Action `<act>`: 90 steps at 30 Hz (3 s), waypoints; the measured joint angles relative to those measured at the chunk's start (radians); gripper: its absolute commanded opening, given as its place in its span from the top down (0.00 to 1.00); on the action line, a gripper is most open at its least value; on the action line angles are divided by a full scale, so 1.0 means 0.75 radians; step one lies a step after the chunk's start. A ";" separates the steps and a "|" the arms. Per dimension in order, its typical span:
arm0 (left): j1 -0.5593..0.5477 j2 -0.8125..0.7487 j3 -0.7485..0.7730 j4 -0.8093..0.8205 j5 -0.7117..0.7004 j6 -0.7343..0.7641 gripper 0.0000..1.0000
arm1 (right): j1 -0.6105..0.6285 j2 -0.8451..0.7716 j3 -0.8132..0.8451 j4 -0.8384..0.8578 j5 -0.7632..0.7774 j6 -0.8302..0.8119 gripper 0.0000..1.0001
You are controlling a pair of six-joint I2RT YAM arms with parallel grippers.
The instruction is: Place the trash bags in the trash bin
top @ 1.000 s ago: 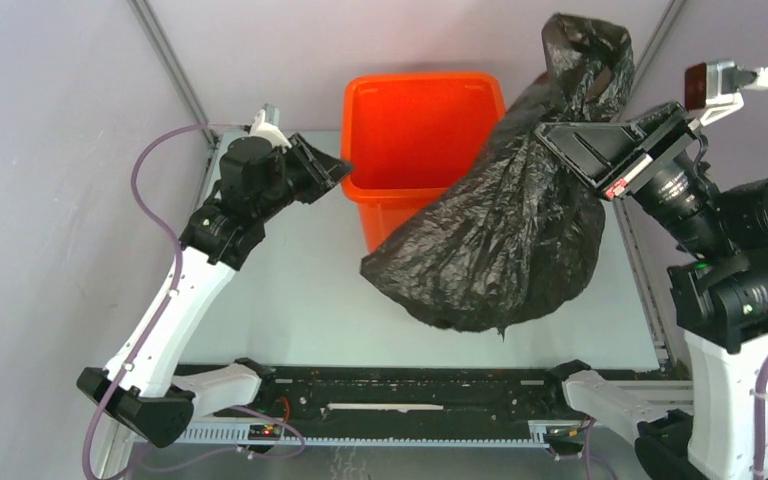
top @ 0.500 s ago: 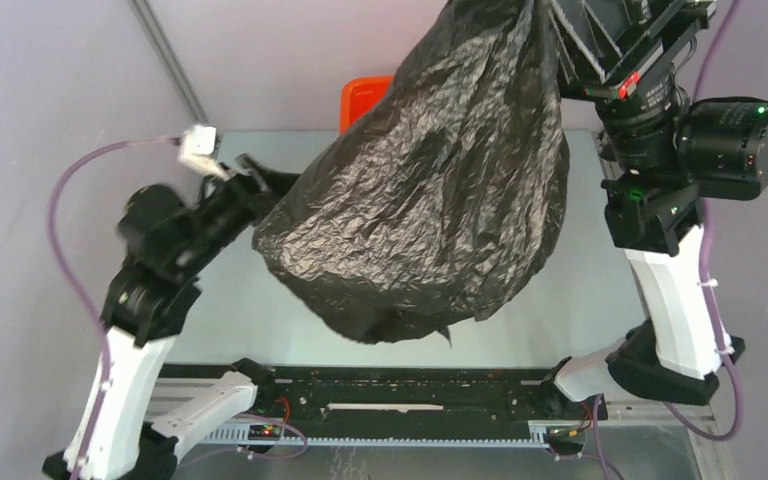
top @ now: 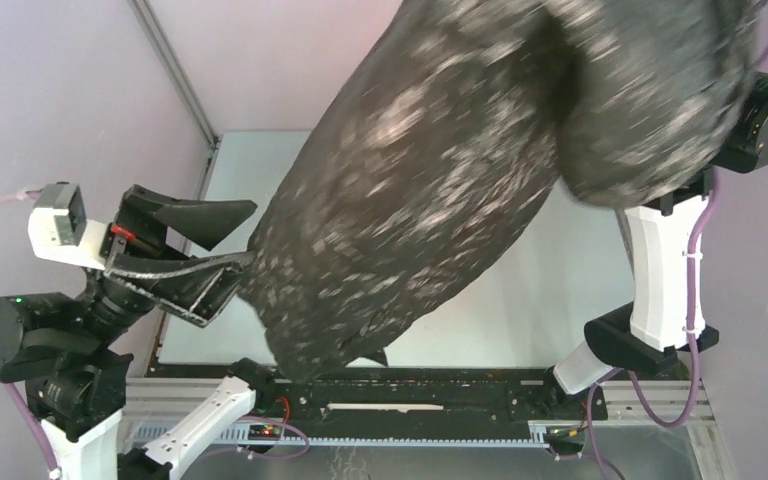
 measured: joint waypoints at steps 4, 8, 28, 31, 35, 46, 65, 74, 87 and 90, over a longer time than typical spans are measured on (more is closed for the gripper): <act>0.000 0.008 0.026 0.087 0.061 -0.042 0.06 | -0.280 -0.051 -0.129 0.035 0.036 0.078 1.00; 0.000 0.013 -0.005 0.157 0.019 -0.115 0.06 | -0.420 -0.095 -0.308 0.061 0.043 0.079 1.00; -0.614 0.696 0.413 -0.151 -0.473 0.272 0.00 | -0.495 0.057 -0.328 -0.224 0.022 -0.211 1.00; -0.633 0.840 0.547 -0.288 -0.597 0.389 0.00 | -0.496 0.057 -0.319 -0.228 0.019 -0.210 1.00; -0.633 0.977 0.661 -0.421 -0.725 0.462 0.01 | -0.496 0.055 -0.320 -0.226 0.010 -0.181 1.00; -0.595 1.212 1.030 -0.500 -0.846 0.518 0.93 | -0.459 -0.064 -0.417 -0.222 -0.058 -0.097 1.00; -0.358 1.195 1.158 0.265 -0.988 0.443 1.00 | -0.435 -0.301 -0.468 -0.240 -0.190 -0.075 1.00; -0.323 1.455 1.126 0.247 -0.684 0.215 1.00 | -0.490 -0.321 -0.471 -0.314 -0.241 -0.203 1.00; -0.163 1.393 0.771 0.386 -0.448 -0.044 0.81 | -0.469 -0.338 -0.691 -0.331 -0.332 -0.307 1.00; -0.109 1.264 0.507 0.384 -0.469 -0.077 0.58 | -0.417 -0.314 -0.693 -0.342 -0.336 -0.315 1.00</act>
